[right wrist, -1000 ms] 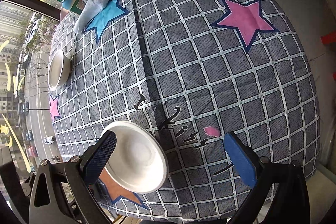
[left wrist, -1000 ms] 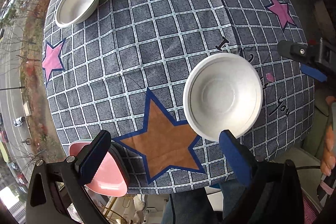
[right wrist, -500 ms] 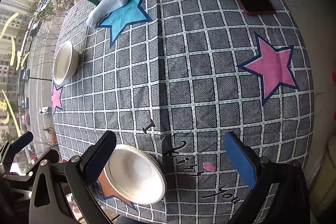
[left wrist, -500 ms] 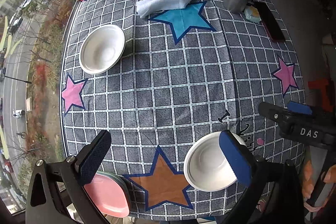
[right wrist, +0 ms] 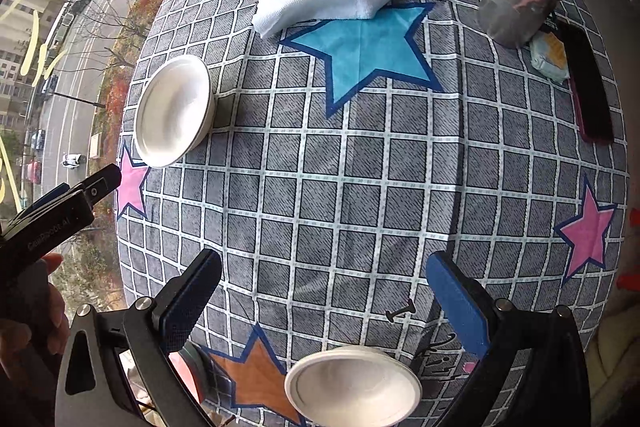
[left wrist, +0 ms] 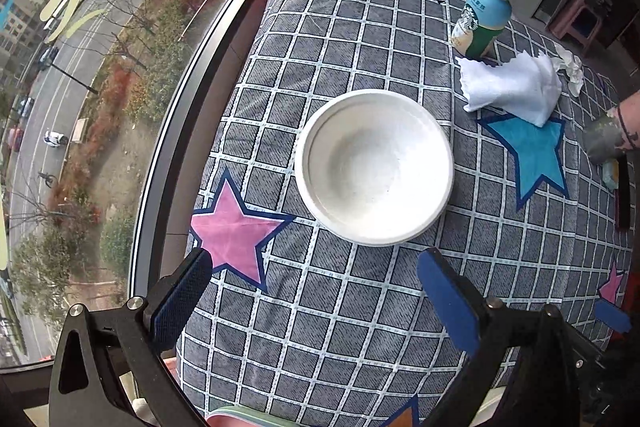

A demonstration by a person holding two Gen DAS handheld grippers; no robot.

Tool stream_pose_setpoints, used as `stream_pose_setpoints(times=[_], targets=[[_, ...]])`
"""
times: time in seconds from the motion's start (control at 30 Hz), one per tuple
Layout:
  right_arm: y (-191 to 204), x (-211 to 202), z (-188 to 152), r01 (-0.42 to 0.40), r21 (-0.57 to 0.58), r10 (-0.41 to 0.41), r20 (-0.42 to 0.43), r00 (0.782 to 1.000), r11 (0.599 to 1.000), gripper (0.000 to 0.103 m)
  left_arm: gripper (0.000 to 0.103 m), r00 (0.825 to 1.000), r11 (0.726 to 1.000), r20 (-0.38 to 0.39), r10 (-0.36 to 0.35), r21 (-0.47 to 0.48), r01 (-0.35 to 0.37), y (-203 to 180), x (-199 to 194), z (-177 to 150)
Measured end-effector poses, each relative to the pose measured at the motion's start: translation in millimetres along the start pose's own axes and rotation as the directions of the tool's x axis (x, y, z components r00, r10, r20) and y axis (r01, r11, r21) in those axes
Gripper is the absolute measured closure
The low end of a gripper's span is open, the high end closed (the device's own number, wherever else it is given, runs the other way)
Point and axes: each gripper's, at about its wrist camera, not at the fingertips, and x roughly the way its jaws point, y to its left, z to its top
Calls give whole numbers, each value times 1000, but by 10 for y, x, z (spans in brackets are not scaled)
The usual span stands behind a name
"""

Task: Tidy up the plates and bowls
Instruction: 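Move the right gripper to the remaining white bowl, then grasp the white bowl rim with the right gripper and lift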

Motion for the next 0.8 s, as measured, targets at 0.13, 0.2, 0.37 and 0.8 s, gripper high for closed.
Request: stream_pose_setpoints(times=[0.13,0.2,0.37,0.8], targets=[[330,238,302,-7,29,7,-1,1000,1000,0,2,1000,1000,8,-13,4,13,113,218,217],[460,361,440,-3,39,3,7,1000,999,0,6,1000,1000,15,-10,17,9,138,324,303],[690,673,726,25,45,-25,17,1000,999,0,12,1000,999,-28,-10,33,11,181,695,458],[915,1169,909,25,37,-22,-63,998,999,57,69,986,991,-109,-130,17,133,159,1106,572]])
